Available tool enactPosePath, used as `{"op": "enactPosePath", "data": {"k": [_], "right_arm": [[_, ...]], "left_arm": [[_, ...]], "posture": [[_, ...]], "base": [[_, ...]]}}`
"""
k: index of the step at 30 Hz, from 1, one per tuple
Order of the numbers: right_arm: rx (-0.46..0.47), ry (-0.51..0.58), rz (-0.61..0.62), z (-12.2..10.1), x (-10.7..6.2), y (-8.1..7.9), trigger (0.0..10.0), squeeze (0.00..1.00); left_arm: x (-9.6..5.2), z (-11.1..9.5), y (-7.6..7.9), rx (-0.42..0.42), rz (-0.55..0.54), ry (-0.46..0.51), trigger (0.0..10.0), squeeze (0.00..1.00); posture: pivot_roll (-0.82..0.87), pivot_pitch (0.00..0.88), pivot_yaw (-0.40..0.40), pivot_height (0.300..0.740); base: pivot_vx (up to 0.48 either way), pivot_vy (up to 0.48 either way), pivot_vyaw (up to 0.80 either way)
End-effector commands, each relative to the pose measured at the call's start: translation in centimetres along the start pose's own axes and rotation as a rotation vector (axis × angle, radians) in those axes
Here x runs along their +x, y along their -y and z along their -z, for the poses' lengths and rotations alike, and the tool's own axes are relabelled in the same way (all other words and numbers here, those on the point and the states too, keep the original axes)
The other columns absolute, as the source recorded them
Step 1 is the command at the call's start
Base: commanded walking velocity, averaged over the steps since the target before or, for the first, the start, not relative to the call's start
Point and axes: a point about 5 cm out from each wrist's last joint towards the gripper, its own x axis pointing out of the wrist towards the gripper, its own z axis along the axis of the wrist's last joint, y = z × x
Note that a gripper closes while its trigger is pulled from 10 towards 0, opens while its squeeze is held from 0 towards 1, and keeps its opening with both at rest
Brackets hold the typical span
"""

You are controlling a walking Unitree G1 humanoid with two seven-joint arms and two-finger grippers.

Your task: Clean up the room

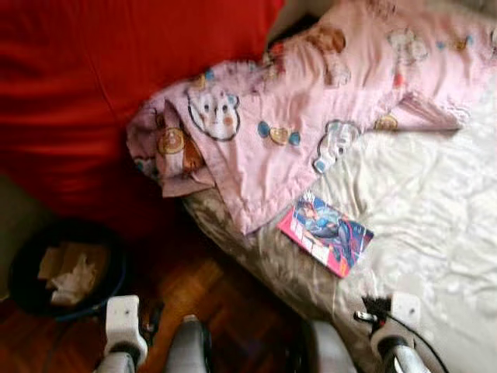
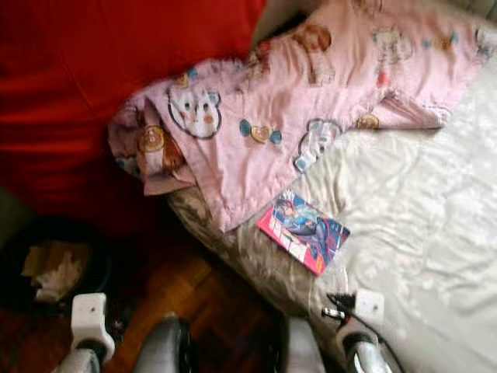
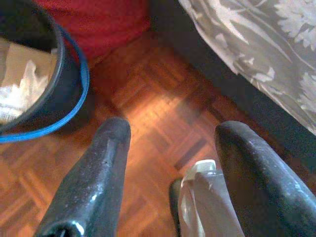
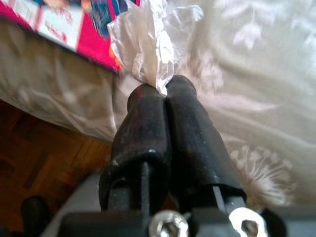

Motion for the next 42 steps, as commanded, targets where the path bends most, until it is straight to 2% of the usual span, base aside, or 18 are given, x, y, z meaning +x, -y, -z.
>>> {"op": "enactPosePath", "data": {"k": [1, 3, 5, 6, 8, 14, 19, 22, 25, 32, 37, 42], "right_arm": [[0.004, -0.066, 0.035, 1.3, -0.5, 0.7, 10.0, 0.0], [-0.034, -0.143, 0.026, 2.2, -0.4, 0.3, 10.0, 0.0], [-0.041, -0.161, 0.025, 2.4, -0.4, 0.1, 10.0, 0.0], [-0.052, -0.189, 0.023, 2.6, -0.3, -0.2, 10.0, 0.0], [-0.024, -0.204, 0.022, 2.5, 0.0, -0.6, 10.0, 0.0], [-0.011, -0.218, 0.016, 2.2, 0.5, -1.6, 10.0, 0.0], [-0.02, -0.227, 0.006, 2.0, 0.8, -1.9, 10.0, 0.0], [-0.035, -0.243, 0.012, 2.1, 0.7, -1.5, 10.0, 0.0], [-0.05, -0.273, 0.044, 2.4, 0.3, -0.2, 10.0, 0.0], [-0.008, -0.281, 0.11, 2.6, -0.1, 1.1, 10.0, 0.0], [0.039, -0.349, 0.175, 4.8, -1.8, 2.5, 10.0, 0.0], [0.046, -0.38, 0.196, 5.7, -2.5, 2.9, 10.0, 0.0]], "left_arm": [[-0.7, 2.1, -0.5, -0.014, -0.023, -0.087, 10.0, 0.0], [-0.3, 3.1, -0.3, -0.026, -0.028, -0.16, 10.0, 0.0], [-0.2, 3.3, -0.1, -0.028, -0.022, -0.182, 10.0, 0.0], [0.1, 3.6, 0.3, -0.021, -0.003, -0.215, 10.0, 0.0], [0.6, 3.4, 0.6, -0.024, 0.004, -0.234, 10.0, 0.0], [1.6, 2.8, 0.7, -0.038, -0.002, -0.261, 10.0, 0.0], [1.7, 2.9, 0.7, -0.045, -0.011, -0.282, 10.0, 0.0], [1.6, 3.1, 0.9, -0.048, -0.014, -0.3, 10.0, 0.0], [1.0, 4.1, 0.5, -0.066, -0.034, -0.346, 10.0, 0.0], [0.4, 5.2, 0.7, -0.077, -0.045, -0.395, 10.0, 0.0], [-0.8, 6.7, 0.9, -0.065, -0.04, -0.443, 10.0, 0.0], [-0.9, 6.9, 1.4, -0.051, -0.028, -0.456, 10.0, 0.0]], "posture": [[0.1, 0.131, -0.004, 0.733], [0.09, 0.098, -0.003, 0.738], [0.09, 0.086, -0.003, 0.738], [0.08, 0.049, 0.003, 0.738], [0.08, 0.012, 0.01, 0.738], [0.08, 0.0, 0.009, 0.738], [0.07, 0.0, -0.005, 0.738], [0.08, 0.0, -0.017, 0.738], [0.07, 0.0, -0.025, 0.738], [0.04, 0.0, -0.008, 0.738], [0.03, 0.0, 0.011, 0.738], [0.02, 0.0, 0.023, 0.738]], "base": [[0.0, 0.0, 0.0], [0.0, 0.0, 0.0], [0.0, 0.0, 0.0], [0.0, 0.0, 0.0], [0.0, 0.0, 0.0], [0.0, 0.0, 0.0], [0.0, 0.0, 0.0], [0.0, 0.0, 0.0], [0.0, 0.0, 0.0], [0.0, 0.0, 0.0], [0.0, 0.0, 0.0], [0.0, 0.0, 0.0]]}}
